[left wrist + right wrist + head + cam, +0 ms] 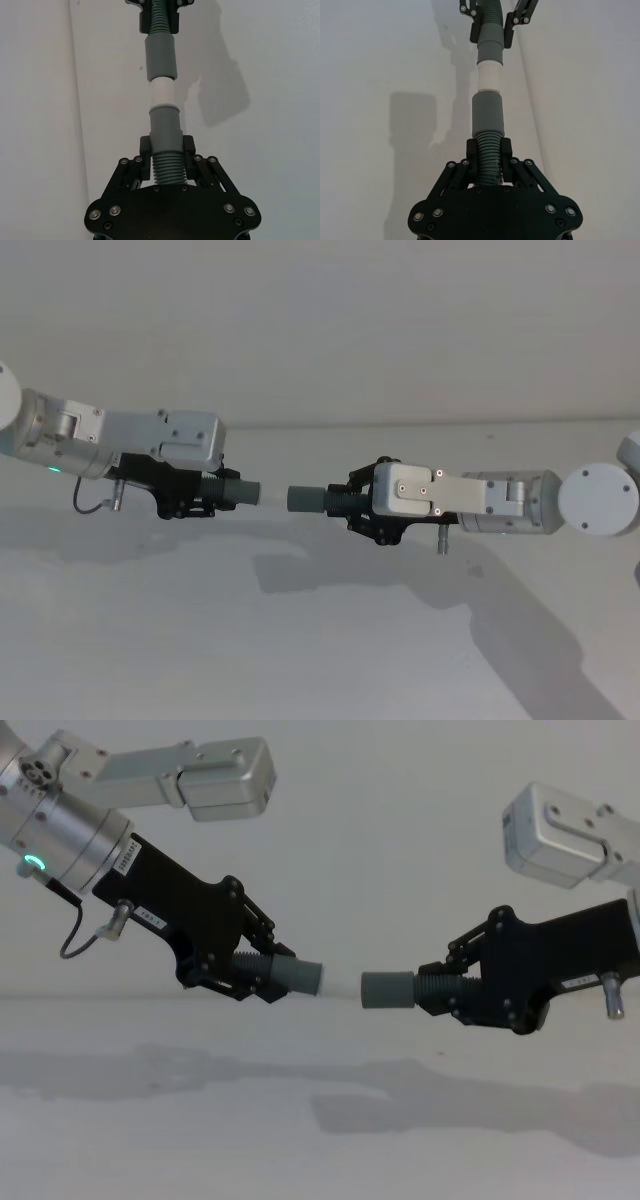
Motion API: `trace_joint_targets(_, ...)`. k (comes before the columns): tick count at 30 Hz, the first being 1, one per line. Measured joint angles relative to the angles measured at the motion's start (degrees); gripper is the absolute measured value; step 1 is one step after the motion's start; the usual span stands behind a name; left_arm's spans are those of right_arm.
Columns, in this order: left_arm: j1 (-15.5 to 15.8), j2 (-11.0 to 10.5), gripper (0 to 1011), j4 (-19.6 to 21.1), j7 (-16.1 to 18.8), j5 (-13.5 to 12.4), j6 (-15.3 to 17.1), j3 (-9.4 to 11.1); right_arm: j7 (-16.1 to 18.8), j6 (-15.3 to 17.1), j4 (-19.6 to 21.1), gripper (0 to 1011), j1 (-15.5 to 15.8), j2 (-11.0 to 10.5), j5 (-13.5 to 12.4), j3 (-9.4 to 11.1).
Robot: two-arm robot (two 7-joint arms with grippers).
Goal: Use both hands to pick up one end of the pipe from the table, align the ends, and insert them.
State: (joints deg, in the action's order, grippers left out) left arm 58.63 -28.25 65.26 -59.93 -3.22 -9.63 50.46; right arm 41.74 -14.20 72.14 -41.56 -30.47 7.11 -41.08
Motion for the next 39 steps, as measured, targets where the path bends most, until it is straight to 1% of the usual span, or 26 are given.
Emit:
trace_joint_targets(8,0.0,0.0,336,0.0,0.0,0.0,0.0,0.0,0.2,-0.3,-0.8,237,-0.5,0.4,-0.7,-0.1)
trace_joint_targets(18,0.0,0.0,336,0.0,0.0,0.0,0.0,0.0,0.9,-0.4,-0.6,237,-0.8,0.3,-1.5,-0.3)
trace_joint_targets(30,0.0,0.0,336,0.0,0.0,0.0,0.0,0.0,1.2,-0.1,-0.4,238,-1.1,0.1,-1.9,-0.4)
trace_joint_targets(39,0.0,0.0,336,0.0,0.0,0.0,0.0,0.0,1.3,0.1,-0.6,238,-1.4,0.4,-2.2,-0.6)
